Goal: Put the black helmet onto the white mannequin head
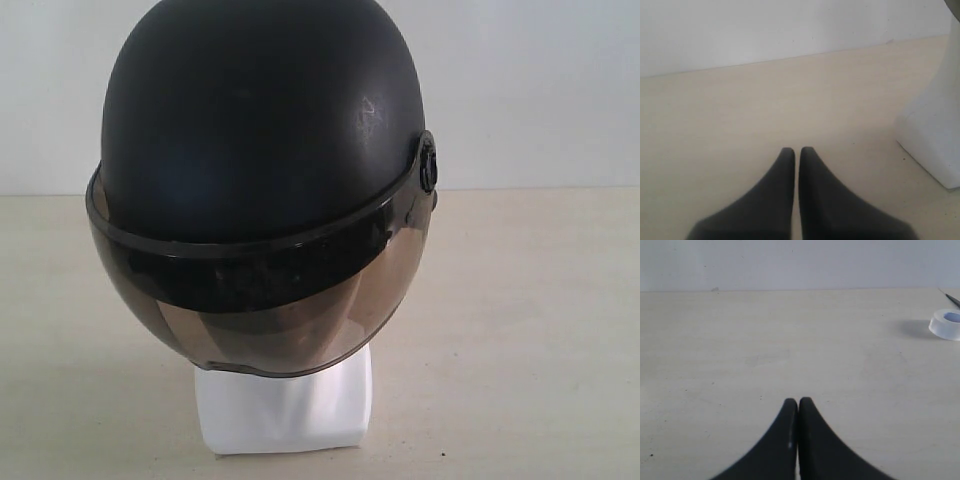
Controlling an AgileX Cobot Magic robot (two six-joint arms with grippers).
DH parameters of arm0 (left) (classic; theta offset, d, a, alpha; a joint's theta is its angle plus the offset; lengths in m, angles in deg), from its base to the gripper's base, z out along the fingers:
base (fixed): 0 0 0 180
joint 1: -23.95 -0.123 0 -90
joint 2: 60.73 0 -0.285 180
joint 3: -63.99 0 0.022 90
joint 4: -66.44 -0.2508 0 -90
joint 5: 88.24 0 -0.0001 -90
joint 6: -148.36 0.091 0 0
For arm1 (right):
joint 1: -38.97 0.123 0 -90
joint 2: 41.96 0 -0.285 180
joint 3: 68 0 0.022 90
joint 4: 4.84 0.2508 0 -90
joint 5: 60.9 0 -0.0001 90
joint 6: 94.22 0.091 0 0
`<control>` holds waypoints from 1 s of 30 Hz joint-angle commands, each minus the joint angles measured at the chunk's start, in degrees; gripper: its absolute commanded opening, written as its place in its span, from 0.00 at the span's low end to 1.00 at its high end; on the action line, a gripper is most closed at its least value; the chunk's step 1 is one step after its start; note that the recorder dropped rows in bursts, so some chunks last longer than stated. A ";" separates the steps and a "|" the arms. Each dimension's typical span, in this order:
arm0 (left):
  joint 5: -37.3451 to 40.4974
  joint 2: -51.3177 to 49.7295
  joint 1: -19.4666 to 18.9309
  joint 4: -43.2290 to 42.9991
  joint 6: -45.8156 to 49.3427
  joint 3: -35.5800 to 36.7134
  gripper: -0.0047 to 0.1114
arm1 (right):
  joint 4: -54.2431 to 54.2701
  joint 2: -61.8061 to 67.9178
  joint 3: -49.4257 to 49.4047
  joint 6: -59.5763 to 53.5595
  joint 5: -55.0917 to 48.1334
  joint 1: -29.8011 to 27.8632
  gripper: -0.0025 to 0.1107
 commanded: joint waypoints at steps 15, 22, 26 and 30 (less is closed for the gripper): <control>-0.85 0.19 -7.47 0.12 1.94 0.15 0.08 | -0.07 -0.29 0.03 -0.08 0.69 -0.12 0.02; -0.85 0.19 -8.14 1.75 1.94 0.15 0.08 | 0.21 -0.29 0.03 -0.03 0.66 -0.12 0.02; -0.85 0.19 -8.14 1.73 1.68 0.15 0.08 | 0.21 -0.29 0.03 -0.03 0.66 -0.12 0.02; -0.85 0.19 -8.14 1.73 1.68 0.15 0.08 | 0.21 -0.29 0.03 -0.03 0.66 -0.12 0.02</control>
